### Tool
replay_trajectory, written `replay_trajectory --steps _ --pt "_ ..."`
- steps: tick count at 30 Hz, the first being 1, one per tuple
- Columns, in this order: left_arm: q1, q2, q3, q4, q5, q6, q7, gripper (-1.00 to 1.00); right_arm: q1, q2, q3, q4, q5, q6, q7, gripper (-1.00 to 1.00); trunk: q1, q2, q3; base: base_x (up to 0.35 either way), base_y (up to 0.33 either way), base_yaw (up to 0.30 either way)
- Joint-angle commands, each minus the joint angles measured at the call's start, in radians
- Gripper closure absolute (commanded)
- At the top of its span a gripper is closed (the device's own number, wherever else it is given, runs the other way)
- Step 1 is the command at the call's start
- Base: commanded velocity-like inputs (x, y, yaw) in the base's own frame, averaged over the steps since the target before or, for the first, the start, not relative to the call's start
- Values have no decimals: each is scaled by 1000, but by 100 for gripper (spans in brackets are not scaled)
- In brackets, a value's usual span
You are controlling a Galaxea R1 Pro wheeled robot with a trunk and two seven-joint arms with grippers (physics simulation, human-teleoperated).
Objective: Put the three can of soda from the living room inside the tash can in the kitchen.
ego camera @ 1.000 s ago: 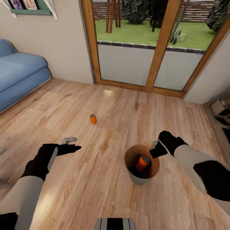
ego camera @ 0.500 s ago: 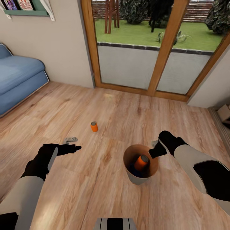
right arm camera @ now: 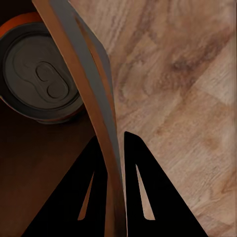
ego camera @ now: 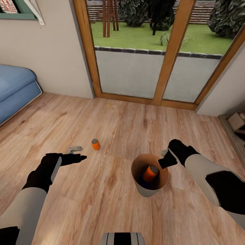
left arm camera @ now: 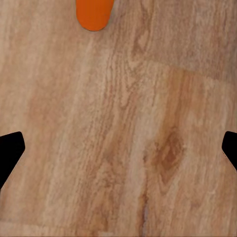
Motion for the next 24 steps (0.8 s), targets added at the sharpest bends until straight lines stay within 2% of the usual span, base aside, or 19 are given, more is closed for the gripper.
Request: replay_trajectory --steps 1,13,24 --pt "0 0 0 0 0 0 0 -100 0 0 -4 1 -21 6 5 100 0 0 0 93 1 -3" --pt "0 -7 0 1 0 0 1 -100 0 2 -3 1 -21 6 5 100 0 0 0 41 5 0" --pt "0 -8 0 1 0 0 0 -100 0 2 -3 1 -21 6 5 100 0 0 0 238 131 0"
